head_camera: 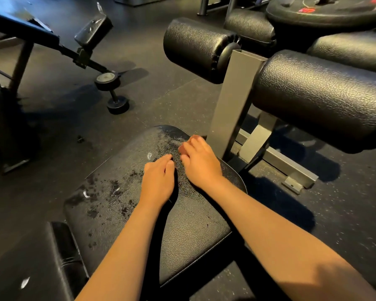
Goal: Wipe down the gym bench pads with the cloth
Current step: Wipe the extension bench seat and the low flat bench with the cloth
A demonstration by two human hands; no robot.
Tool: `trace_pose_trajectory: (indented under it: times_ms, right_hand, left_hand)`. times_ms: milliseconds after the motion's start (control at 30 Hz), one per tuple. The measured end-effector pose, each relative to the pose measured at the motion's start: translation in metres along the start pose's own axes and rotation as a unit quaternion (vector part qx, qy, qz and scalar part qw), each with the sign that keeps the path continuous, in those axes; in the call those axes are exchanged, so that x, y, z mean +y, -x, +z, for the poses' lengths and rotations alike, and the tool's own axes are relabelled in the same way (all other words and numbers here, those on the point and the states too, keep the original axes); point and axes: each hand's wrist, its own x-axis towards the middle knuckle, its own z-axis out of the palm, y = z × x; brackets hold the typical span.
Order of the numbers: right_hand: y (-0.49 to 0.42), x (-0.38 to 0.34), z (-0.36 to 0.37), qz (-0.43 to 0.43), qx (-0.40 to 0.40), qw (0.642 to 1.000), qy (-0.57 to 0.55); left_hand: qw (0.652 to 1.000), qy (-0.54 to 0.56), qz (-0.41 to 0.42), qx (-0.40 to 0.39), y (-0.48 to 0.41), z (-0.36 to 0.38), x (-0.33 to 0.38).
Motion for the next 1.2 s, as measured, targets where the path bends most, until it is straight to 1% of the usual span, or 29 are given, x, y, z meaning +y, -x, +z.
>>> trace_pose_trajectory:
  times_ms: [100,167,233,333,367,433,533,633,700,800,833,967,1033,1100,1200]
  right_hand:
    - [0.022,-0.016,0.007,-0.095,-0.044,0.994,-0.041]
    - [0.02,-0.008,0.003,-0.113,-0.062,0.991,-0.028]
    - [0.002,0.008,0.002,-0.103,-0.056,0.993,0.003]
    - [-0.021,0.022,0.0,-0.019,-0.022,0.999,0.023]
    - [-0.022,0.018,0.002,-0.008,-0.017,1.0,0.021]
    - [-0.015,0.005,0.01,-0.032,-0.019,0.999,0.011]
    - [-0.002,-0.01,0.015,-0.092,-0.051,0.994,-0.034]
    - [-0.008,-0.001,0.005,-0.119,-0.077,0.99,-0.02]
    - [-0.021,0.009,0.001,-0.101,-0.058,0.993,-0.004]
    - [-0.035,0.005,0.004,-0.024,-0.024,0.999,0.015]
    - [-0.034,-0.003,0.007,-0.025,-0.025,0.999,0.014]
    - [-0.004,-0.029,0.016,-0.124,-0.067,0.989,-0.05]
    - [-0.003,-0.024,0.012,-0.148,-0.081,0.984,-0.049]
    - [-0.018,-0.01,0.01,-0.13,-0.083,0.988,-0.026]
    - [-0.042,-0.003,0.012,-0.057,-0.051,0.997,0.01]
  left_hand:
    - [1.0,0.005,-0.014,0.017,-0.005,-0.001,-0.001]
    - [0.999,-0.012,-0.02,0.026,-0.004,-0.001,0.001]
    - [0.998,-0.047,-0.021,0.037,-0.002,-0.002,0.003]
    - [0.999,-0.046,-0.015,0.022,0.0,-0.005,0.002]
    - [0.999,-0.034,-0.018,0.019,-0.001,-0.005,0.002]
    - [0.999,-0.012,-0.03,0.028,-0.004,-0.005,0.001]
    - [0.999,-0.026,-0.04,0.027,-0.007,-0.004,0.001]
    - [0.998,-0.037,-0.039,0.022,-0.008,-0.004,0.003]
    - [0.999,-0.034,-0.036,0.021,-0.007,-0.005,0.002]
    - [0.998,-0.057,-0.024,0.034,-0.004,-0.01,0.006]
    - [0.997,-0.065,-0.024,0.036,-0.003,-0.012,0.007]
    - [0.996,-0.052,-0.041,0.062,-0.004,-0.017,-0.001]
    - [0.996,-0.032,-0.049,0.06,-0.004,-0.016,-0.004]
    - [0.996,-0.038,-0.058,0.06,-0.003,-0.016,-0.001]
    - [0.995,-0.06,-0.052,0.06,0.001,-0.016,0.004]
